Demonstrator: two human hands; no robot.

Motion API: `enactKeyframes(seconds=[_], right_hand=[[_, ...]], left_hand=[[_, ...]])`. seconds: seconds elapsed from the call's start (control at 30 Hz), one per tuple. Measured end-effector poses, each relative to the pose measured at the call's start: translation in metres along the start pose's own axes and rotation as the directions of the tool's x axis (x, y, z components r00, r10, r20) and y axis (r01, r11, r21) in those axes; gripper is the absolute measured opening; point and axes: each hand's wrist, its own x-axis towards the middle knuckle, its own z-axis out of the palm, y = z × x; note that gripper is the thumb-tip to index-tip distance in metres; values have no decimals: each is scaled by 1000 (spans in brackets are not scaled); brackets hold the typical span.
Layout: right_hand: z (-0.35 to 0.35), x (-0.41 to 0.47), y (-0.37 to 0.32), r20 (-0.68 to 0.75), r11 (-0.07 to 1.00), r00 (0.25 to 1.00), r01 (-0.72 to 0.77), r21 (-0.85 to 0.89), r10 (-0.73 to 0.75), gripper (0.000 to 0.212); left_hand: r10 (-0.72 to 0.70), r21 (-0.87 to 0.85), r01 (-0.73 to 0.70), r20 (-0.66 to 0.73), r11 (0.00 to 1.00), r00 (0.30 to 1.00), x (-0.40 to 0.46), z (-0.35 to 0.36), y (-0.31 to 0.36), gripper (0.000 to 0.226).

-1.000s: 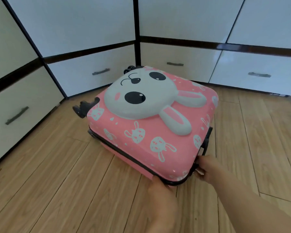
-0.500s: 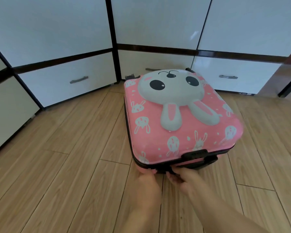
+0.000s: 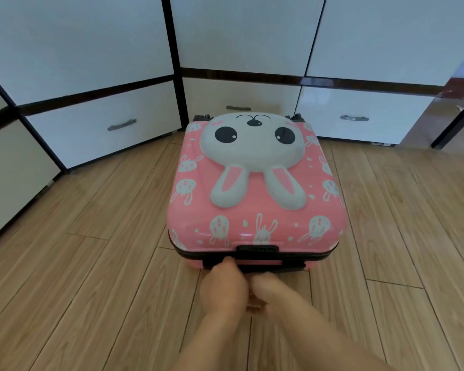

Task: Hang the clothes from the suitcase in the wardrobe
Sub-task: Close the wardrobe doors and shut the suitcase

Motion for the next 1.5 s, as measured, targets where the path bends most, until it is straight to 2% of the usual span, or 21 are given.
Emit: enactKeyframes(seconds=[0.03,0.1,0.17,0.23,0.3,0.37,0.47,0.57,0.7,0.83,0.9,0.93,1.0,1.1,1.2,1.27,1.37,1.43,1.5], right_hand=[[-8,-1,-4,-17,999,1000,-4,-49,3,22],[-31,-3,-13,-64,995,998,2,-104,-9,14],[-60,-4,-18,-172,985,985,-25,-173,-6,11],[-89,-8,-22,-263,984,965,-29,-175,-18,6],[-113,-11,-28,-353,994,933,40,-99,-73,19],[-132,-9,-38,-411,977,886,189,-101,-214,43],[-140,-12,-56,-345,903,835,404,-144,-428,65],[-124,-13,-66,-248,857,820,492,-156,-516,52],[-110,-15,-64,-253,866,833,438,-239,-491,40],[-109,-10,-58,-122,890,907,356,-284,-402,26],[-110,-1,-56,-189,883,889,347,-316,-417,22],[-111,2,-55,-224,872,872,345,-347,-435,26],[-109,4,-55,-227,843,859,341,-417,-459,48],[-94,6,-58,-110,792,844,438,-426,-526,60],[-80,14,-61,-128,711,771,491,-503,-624,51],[-77,18,-59,-185,641,729,414,-646,-659,43],[-76,16,-54,-153,473,697,294,-830,-701,33],[-79,13,-51,-135,354,689,187,-917,-712,37],[-84,9,-47,-129,277,688,109,-955,-714,39]], left_hand=[[13,-7,-13,-16,1000,1000,5,-1,1,20],[26,84,-26,-4,996,1000,14,-6,0,21],[22,142,-21,-3,990,1000,19,-11,-2,21],[-6,120,8,-14,993,1000,23,-14,-5,19],[-37,79,41,-47,996,998,23,-15,-8,14],[-72,67,76,-69,995,995,25,-12,-15,16],[-108,41,114,-133,993,985,32,-5,-25,19],[-166,-51,160,-170,986,971,38,-4,-25,21],[-275,-223,227,-217,948,937,47,-13,-31,24],[-351,-275,276,-280,921,894,59,-32,-54,28],[-396,-310,302,-310,901,865,64,-38,-62,29],[-414,-327,311,-318,892,853,65,-38,-63,28],[-447,-362,329,-314,872,838,66,-34,-62,28],[-472,-409,336,-297,849,831,68,-28,-59,29],[-492,-414,359,-276,836,826,72,-30,-60,33],[-491,-401,373,-248,837,835,74,-33,-62,34],[-505,-478,361,-217,801,835,78,-37,-64,33],[-513,-578,354,-133,735,848,81,-37,-67,38],[-497,-716,342,-8,609,867,79,-40,-64,32]])
